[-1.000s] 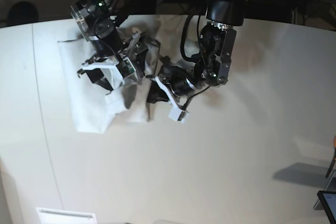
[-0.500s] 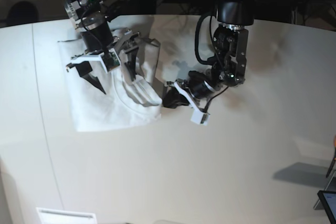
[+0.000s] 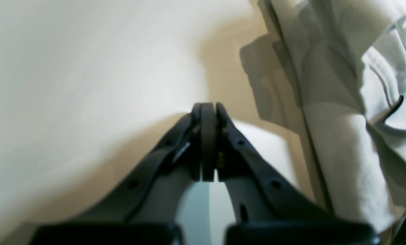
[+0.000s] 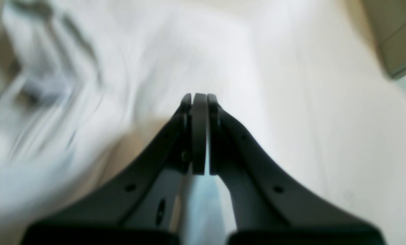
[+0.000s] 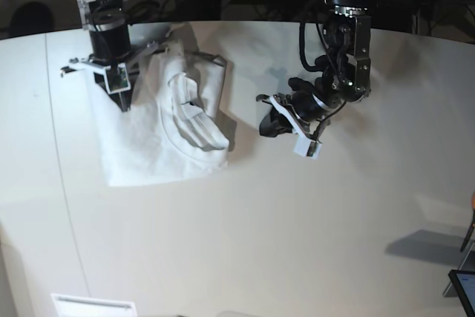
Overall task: Fold the T-shirt properly
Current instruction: 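Release the left gripper and move it to the bundle's folded edge, then grasp the bundle's edges with both grippers and press them flat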
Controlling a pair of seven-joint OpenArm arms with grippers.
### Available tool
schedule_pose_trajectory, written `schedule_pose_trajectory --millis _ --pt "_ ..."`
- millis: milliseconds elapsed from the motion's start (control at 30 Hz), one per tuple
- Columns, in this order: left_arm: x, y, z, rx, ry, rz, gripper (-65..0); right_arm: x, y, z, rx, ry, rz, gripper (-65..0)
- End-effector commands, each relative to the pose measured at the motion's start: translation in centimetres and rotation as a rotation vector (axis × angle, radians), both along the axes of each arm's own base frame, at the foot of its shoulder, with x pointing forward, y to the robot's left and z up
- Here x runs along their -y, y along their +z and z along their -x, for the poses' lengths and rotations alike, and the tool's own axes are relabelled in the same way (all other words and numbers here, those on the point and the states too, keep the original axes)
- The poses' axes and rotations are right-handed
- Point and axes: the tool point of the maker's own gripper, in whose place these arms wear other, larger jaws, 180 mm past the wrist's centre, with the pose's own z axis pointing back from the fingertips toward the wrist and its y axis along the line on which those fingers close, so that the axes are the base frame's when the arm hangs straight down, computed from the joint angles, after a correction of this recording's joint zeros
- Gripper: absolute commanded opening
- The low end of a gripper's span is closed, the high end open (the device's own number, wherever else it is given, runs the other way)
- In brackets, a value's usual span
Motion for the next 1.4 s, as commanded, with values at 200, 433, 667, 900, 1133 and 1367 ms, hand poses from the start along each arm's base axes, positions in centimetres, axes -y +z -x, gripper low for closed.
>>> schedule_pose_trajectory --millis 200,433,667,900,1133,1367 --pt "1.9 0.3 0.1 0.005 -0.04 0.01 -65.0 -4.1 -0.7 1.7 -0.076 0.059 -0.077 -64.7" --pt "7.6 0.5 1.5 0.004 -0.204 0.028 -65.0 -7.3 -0.7 2.6 -0.103 0.122 -0.128 -64.7" --pt "8.7 0.9 1.4 0.014 -0.217 0.046 -65.0 -8.2 -1.6 3.0 -0.144 0.104 -0.261 -64.7" --pt "8.3 1.4 1.4 0.031 -0.218 0.039 -65.0 -8.6 -3.1 2.6 -0.169 0.113 -0.257 -64.7" --pt "5.3 5.1 2.2 0.152 -0.228 -0.033 -65.0 -8.0 1.8 0.5 -0.025 0.121 -0.261 -64.9" --pt "3.7 8.4 5.3 0.237 -0.234 -0.069 -65.0 -3.2 3.7 -2.5 0.123 0.061 -0.171 -64.9"
